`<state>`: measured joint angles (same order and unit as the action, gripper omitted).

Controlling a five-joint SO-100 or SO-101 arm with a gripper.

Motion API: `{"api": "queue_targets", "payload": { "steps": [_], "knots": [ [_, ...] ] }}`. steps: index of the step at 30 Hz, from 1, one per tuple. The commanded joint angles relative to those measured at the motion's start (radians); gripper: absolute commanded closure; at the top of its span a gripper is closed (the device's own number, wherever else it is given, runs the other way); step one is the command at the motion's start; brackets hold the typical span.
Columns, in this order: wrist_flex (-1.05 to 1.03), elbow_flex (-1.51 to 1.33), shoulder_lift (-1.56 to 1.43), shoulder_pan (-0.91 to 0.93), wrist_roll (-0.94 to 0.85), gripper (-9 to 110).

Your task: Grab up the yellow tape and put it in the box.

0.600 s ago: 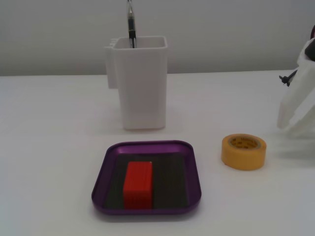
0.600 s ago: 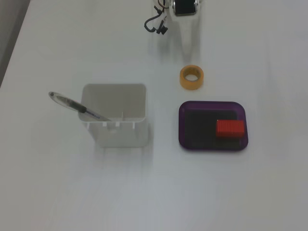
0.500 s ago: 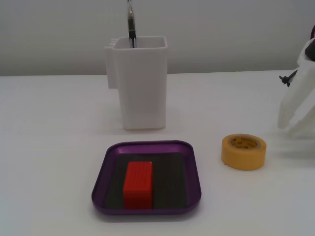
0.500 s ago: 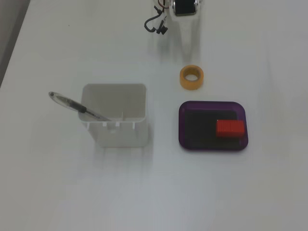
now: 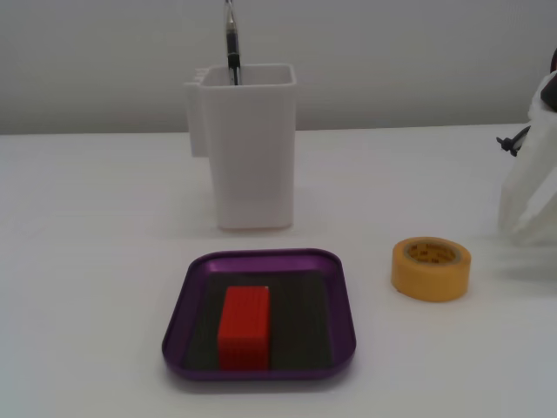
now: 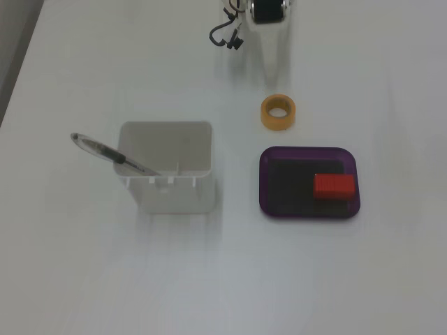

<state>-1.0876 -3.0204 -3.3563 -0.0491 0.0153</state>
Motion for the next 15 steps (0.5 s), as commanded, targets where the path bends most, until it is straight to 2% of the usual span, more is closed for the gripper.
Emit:
{"api": "queue_targets", "payload": {
  "steps": [1,6,10,15],
  "knots": [
    [0.009,0.094,-0.092,0.003,-0.003,102],
    [0.011,0.290,0.089,0.003,0.005,102],
    [-0.009,0.561,0.460,0.002,0.040,102],
    [-0.132,0.922,0.925,-0.026,0.061,102]
  ]
}}
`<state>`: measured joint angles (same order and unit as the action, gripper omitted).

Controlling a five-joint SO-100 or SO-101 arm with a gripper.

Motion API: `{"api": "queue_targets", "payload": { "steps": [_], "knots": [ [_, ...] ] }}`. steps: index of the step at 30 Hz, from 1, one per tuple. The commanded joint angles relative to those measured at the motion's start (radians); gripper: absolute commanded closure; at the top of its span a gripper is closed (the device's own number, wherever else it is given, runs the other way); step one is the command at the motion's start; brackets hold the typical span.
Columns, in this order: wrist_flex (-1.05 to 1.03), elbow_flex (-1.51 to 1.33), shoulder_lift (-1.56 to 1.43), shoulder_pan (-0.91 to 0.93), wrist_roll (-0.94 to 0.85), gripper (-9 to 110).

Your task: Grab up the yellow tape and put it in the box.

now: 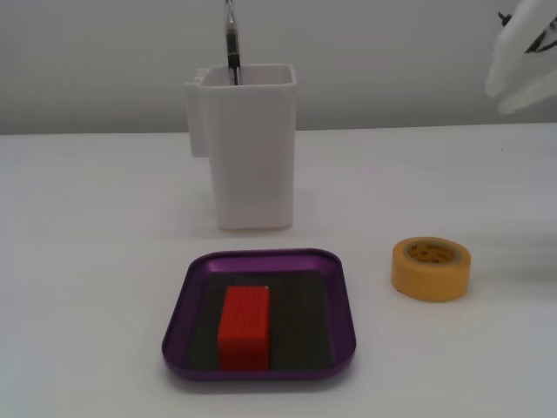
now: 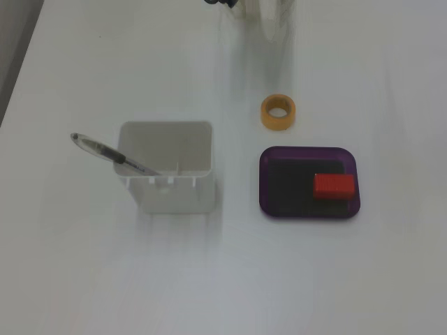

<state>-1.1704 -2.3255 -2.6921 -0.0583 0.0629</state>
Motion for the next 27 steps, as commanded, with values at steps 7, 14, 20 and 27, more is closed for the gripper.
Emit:
{"api": "queue_targets", "payload": {
  "steps": [7,14,20,27],
  "knots": [
    [-0.133,0.465,0.675,-0.133,0.035,102],
    [-0.127,0.411,0.752,-0.140,0.072,88],
    [-0.066,0.339,0.755,-0.138,0.064,87],
    [0.044,0.247,0.756,-0.127,0.058,87]
  ]
}}
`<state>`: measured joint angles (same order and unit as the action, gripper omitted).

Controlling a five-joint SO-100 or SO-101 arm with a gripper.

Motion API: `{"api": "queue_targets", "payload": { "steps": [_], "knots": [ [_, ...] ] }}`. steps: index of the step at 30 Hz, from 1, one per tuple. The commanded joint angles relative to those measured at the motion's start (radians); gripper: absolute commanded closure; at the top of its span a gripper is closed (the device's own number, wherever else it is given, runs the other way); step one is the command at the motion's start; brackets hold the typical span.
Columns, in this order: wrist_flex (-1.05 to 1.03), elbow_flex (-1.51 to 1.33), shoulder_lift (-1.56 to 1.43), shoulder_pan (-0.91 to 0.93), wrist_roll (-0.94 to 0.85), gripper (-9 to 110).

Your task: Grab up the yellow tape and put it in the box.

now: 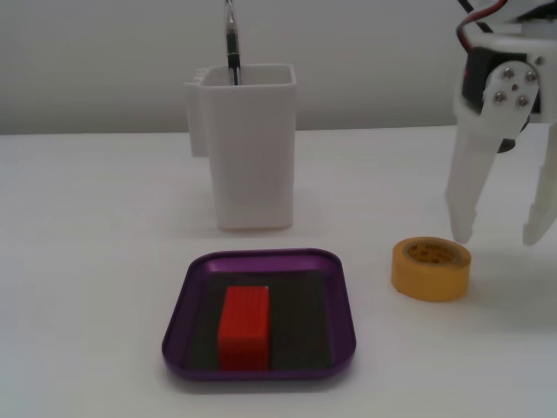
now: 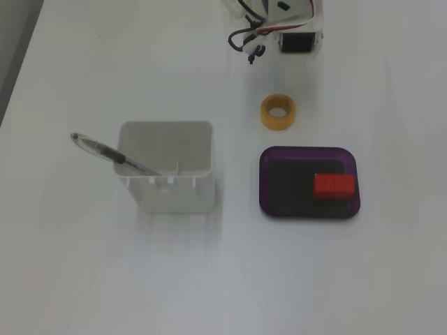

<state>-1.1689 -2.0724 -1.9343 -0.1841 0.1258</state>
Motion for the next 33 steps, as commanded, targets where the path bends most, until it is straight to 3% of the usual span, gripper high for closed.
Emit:
{"api": "queue_targets", "payload": {
  "steps": [1,33],
  "knots": [
    [0.054,-0.015,-0.002,-0.002,-0.005,87],
    [0.207,-0.149,0.002,0.080,-0.063,87]
  ]
}}
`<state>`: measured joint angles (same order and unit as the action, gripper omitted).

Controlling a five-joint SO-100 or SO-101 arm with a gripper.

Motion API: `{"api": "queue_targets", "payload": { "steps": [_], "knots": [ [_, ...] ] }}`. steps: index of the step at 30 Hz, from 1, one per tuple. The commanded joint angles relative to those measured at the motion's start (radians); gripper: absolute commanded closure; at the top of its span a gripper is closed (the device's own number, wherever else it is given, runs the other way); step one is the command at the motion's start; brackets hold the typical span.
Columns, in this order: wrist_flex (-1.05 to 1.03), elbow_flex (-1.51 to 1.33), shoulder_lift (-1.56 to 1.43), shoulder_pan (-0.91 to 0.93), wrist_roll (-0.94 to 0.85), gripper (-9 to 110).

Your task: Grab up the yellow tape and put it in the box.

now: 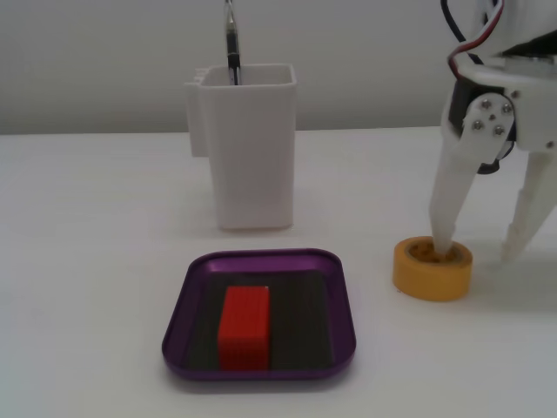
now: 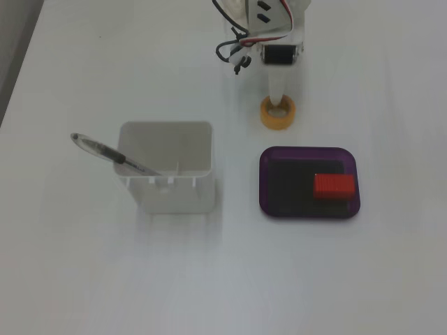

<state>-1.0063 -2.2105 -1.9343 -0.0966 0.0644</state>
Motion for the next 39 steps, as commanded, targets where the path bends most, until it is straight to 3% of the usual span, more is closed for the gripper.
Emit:
{"api": "queue_targets", "payload": {
  "steps": [1,7,11,15,25,30,39],
  "knots": [
    [0.058,-0.025,0.002,-0.009,-0.002,87],
    [0.104,-0.057,0.002,-0.009,-0.002,88],
    [0.094,-0.049,0.000,-0.009,0.000,102],
    [0.089,-0.028,-0.014,-0.011,0.002,102],
    [-0.121,0.468,-0.003,-0.017,0.002,102],
    [-0.132,0.637,0.018,-0.061,-0.003,102],
    [-0.091,0.784,0.371,-0.064,-0.028,102]
  ]
}}
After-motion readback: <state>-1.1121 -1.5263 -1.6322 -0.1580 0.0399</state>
